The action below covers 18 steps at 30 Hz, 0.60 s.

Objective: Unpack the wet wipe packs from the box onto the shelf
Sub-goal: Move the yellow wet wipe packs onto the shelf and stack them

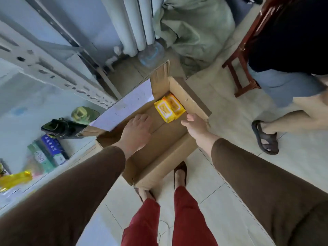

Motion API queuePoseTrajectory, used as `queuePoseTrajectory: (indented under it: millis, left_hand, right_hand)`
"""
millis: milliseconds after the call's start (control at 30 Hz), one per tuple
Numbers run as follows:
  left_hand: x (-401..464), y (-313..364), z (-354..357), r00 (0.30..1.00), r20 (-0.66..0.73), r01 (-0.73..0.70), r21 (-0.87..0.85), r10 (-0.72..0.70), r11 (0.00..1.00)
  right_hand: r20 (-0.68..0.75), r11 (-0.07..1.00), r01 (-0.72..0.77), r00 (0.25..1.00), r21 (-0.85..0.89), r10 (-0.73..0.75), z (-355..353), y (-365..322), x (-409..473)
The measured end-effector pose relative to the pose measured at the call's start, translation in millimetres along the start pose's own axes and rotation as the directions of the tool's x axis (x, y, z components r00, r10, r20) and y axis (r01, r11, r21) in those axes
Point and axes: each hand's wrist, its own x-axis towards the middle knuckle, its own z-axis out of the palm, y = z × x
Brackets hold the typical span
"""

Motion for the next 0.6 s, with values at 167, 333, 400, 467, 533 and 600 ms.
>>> queuePoseTrajectory:
  millis: [167,333,400,467,533,600]
  left_hand:
    - [87,-7,67,0.995,0.097,-0.044,0.11,0.034,0.993]
    - [178,-22,126,0.987,0.123,-0.125,0.224,0.099,0.967]
    - [212,-23,145,0.983,0.118,-0.165,0.254,0.139,0.953]
    - [242,-21,163,0.978,0.116,-0.202,0.277,0.176,0.939]
    - [266,-19,181,0.971,0.104,-0.237,0.329,0.214,0.914]
    - [282,-19,197,0.962,0.09,-0.273,0.426,0.259,0.863]
  right_hand:
    - [0.078,0.93,-0.259,0.966,0.26,0.246,23,27,98]
    - [0.07,0.85,-0.399,0.914,0.345,0.4,48,62,189]
    - [0.053,0.813,-0.418,0.899,0.406,0.435,57,73,222]
    - [0.045,0.789,-0.434,0.886,0.435,0.462,67,81,250]
    - [0.057,0.77,-0.445,0.878,0.457,0.474,77,87,270]
    - [0.06,0.754,-0.437,0.88,0.49,0.471,87,90,285]
